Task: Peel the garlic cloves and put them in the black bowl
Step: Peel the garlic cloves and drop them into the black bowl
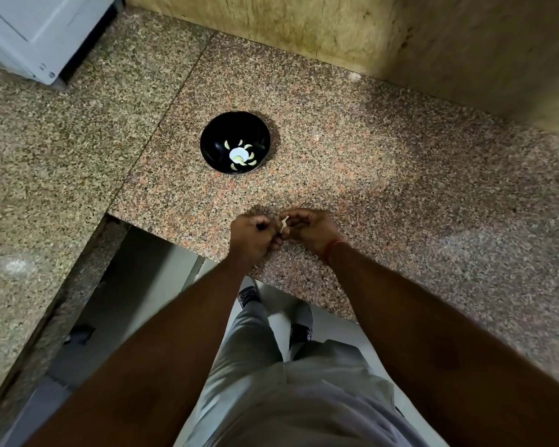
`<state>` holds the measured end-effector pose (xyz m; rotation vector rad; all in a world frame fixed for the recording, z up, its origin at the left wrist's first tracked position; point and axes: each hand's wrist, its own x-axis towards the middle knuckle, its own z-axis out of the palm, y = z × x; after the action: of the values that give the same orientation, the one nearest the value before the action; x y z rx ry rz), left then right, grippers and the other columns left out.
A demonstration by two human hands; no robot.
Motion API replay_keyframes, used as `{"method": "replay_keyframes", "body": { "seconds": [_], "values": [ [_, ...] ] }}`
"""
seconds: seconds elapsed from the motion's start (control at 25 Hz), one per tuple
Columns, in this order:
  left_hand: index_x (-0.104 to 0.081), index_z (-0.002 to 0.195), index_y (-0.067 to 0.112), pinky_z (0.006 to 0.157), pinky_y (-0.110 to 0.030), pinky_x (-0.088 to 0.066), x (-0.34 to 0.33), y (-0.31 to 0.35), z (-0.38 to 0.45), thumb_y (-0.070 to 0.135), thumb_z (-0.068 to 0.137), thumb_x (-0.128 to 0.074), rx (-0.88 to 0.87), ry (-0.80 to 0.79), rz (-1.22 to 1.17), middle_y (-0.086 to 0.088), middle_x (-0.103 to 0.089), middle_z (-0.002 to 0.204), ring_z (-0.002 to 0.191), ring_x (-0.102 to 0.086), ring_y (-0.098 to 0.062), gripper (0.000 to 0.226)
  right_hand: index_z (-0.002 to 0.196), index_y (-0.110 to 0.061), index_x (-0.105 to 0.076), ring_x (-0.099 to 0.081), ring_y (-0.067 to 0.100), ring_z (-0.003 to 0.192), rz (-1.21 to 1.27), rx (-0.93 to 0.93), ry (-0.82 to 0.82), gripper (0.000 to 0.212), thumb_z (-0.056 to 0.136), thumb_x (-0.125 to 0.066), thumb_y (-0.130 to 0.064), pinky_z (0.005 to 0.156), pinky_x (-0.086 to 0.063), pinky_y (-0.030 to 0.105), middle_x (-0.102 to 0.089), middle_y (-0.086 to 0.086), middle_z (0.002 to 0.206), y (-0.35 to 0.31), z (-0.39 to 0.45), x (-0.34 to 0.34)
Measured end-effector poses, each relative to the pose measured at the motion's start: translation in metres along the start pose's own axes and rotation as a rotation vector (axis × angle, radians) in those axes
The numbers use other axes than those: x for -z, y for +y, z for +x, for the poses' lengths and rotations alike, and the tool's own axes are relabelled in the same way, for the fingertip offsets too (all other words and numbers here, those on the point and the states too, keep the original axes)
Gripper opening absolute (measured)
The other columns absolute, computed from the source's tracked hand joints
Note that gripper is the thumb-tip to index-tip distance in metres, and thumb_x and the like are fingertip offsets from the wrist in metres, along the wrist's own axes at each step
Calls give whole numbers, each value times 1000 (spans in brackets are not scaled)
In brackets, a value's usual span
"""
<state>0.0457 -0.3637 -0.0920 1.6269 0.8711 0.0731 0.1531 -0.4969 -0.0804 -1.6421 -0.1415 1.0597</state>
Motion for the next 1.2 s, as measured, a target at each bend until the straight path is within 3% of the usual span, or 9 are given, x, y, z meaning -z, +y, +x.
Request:
{"method": "replay_keyframes", "body": {
  "seconds": [0.12,0.28,0.4,0.56,0.72,0.8,0.96,1.08,1.2],
  "values": [
    [-75,88,0,58,-35,-61,0,-1,4,7,94,-71,12,-7,-8,-10,-76,72,57,-72,-27,10,118,-5,-74,-70,21,91,0,12,-8,38,83,-76,10,78,-63,29,-74,20,110,2,0,0],
    [-75,95,-2,66,-41,-63,-2,-5,3,5,95,-68,51,5,-83,-16,-76,77,63,-73,-33,9,114,0,-74,-71,15,83,-4,9,37,30,85,-76,5,68,-60,19,-75,17,108,0,-3,-3],
    [-74,95,-4,68,-41,-63,-4,-8,0,3,96,-67,91,16,-145,-19,-75,76,66,-74,-34,10,105,-1,-77,-71,12,74,-24,29,88,20,87,-79,-6,67,-61,22,-77,15,99,1,-3,-7],
    [-74,94,-4,64,-34,-62,-6,-7,-4,2,94,-69,76,38,-162,-18,-75,76,64,-74,-28,8,101,-3,-78,-75,16,81,-43,63,119,19,84,-82,-7,71,-61,23,-79,8,95,6,-4,-11],
    [-74,99,-5,63,-32,-62,-6,-2,-4,1,90,-73,98,27,-143,-18,-76,78,64,-74,-25,10,96,-3,-78,-73,19,75,-30,31,171,9,87,-77,-4,69,-63,30,-78,11,88,8,-3,-16],
    [-74,99,-4,64,-32,-62,-6,-2,-4,0,88,-75,98,27,-131,-18,-76,80,65,-74,-24,12,88,-6,-79,-74,24,74,-37,-2,229,3,86,-77,-4,71,-65,40,-78,10,82,10,2,-20],
    [-73,94,-5,61,-32,-61,-8,-2,-4,0,85,-79,102,38,-139,-20,-75,79,60,-72,-22,12,76,-16,-78,-76,32,77,-58,-51,285,14,85,-77,-6,69,-65,49,-77,5,77,11,9,-28],
    [-72,90,-8,57,-32,-60,-7,-2,-4,3,84,-81,82,34,-140,-21,-74,76,57,-71,-21,15,75,-17,-77,-74,24,70,-47,-44,297,15,88,-77,-9,65,-65,44,-77,2,79,9,10,-26],
    [-74,91,-6,62,-35,-62,-3,-5,0,7,84,-81,75,8,-152,-19,-75,77,61,-72,-25,17,89,-3,-76,-69,19,61,19,-28,216,15,94,-73,-17,58,-61,32,-76,14,79,6,4,-21]
  ]
}}
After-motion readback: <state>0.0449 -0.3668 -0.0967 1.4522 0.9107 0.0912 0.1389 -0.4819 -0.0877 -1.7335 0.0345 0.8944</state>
